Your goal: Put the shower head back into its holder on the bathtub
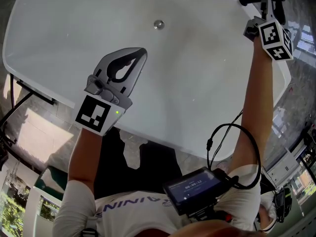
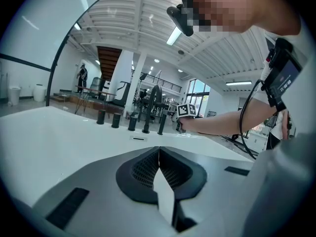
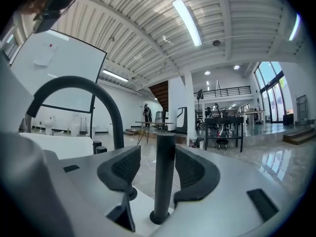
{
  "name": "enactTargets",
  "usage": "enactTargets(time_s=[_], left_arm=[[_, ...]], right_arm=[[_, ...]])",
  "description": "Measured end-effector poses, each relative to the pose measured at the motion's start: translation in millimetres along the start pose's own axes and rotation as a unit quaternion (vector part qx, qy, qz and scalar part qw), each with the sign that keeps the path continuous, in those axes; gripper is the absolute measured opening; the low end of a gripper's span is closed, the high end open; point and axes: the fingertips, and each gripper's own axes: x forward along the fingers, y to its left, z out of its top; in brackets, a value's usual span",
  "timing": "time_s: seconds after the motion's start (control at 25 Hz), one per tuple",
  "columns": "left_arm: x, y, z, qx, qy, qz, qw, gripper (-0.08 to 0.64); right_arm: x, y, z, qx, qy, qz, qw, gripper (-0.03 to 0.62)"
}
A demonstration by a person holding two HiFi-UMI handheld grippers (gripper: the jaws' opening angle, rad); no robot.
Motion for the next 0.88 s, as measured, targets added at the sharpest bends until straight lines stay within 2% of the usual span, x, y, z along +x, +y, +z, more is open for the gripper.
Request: enactTargets(time_s=[0.24,0.44,0.6,0.88], left_arm=[[-26.9,-28.7,36.2,0.027,-0.018,-0.005,0.9995,0.017],[-43.8,-66.2,81.7,0.028,-0.043,-0.006,0.9987,0.017],[-61.9,-93.3,109.1,0.040,-0.066,-0.005,0.9970,0.017],[-114.2,-167.0,155.3,0.060,-0.088,0.001,0.9943,0.017]], right_arm=[[-48.5,8.5,71.0,-0.014,-0.043,-0.004,0.999,0.202],[-128.5,0.8,138.7,-0.022,-0.088,-0.017,0.996,0.202],[-199.5,14.2,185.2,-0.018,-0.110,0.004,0.994,0.198],[-329.7,36.6,252.2,-0.026,-0.123,0.030,0.992,0.085]])
